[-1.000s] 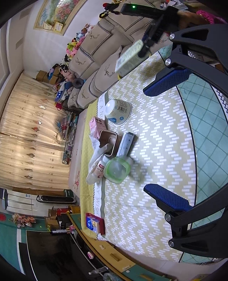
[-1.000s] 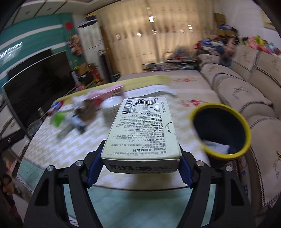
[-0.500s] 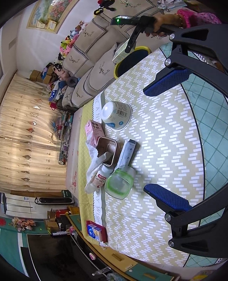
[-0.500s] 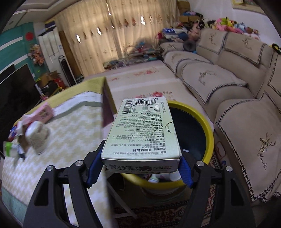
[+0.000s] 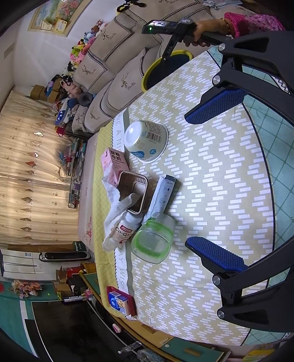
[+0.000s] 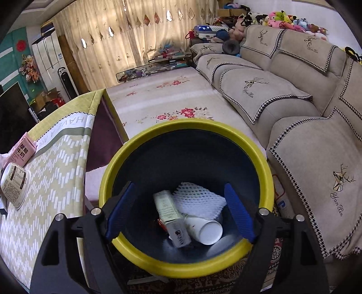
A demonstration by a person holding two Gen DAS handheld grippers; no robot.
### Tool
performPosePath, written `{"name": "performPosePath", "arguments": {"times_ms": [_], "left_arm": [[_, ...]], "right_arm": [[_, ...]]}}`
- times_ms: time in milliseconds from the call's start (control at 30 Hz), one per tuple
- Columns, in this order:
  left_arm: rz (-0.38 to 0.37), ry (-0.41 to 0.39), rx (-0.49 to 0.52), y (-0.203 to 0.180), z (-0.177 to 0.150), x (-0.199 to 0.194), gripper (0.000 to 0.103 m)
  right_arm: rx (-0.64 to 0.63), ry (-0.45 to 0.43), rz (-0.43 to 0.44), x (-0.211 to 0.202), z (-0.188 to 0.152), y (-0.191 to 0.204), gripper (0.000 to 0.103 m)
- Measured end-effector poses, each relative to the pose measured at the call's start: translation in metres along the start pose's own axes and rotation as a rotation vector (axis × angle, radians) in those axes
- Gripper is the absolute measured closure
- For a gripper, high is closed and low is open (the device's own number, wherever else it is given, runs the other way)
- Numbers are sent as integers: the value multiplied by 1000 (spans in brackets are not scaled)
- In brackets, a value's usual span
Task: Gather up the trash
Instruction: 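Grasp the clear green-rimmed cup with the left tool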
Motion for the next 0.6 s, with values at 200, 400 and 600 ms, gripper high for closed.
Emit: {"name": "performPosePath", "arguments": {"times_ms": [200, 400, 600], "left_arm": [[18, 21, -35, 16, -2, 11, 5], [44, 20, -58, 39, 3, 20, 5], [75, -9, -12, 66, 25, 28, 5]], "right_arm": [[5, -9, 21, -13, -9, 1, 24], [6, -26, 51, -27, -14, 10, 24], [-1, -38, 45, -35, -14, 13, 24]]}}
Point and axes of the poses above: each gripper's, at about its wrist camera, not at the fingertips, and x roughly the way its jaws point, y to its left, z to its top, the point moved 3 cm from there along x, roughly the way its jaws point, and after that the axes turned 13 degrees about -z, right-handed, at the moved point
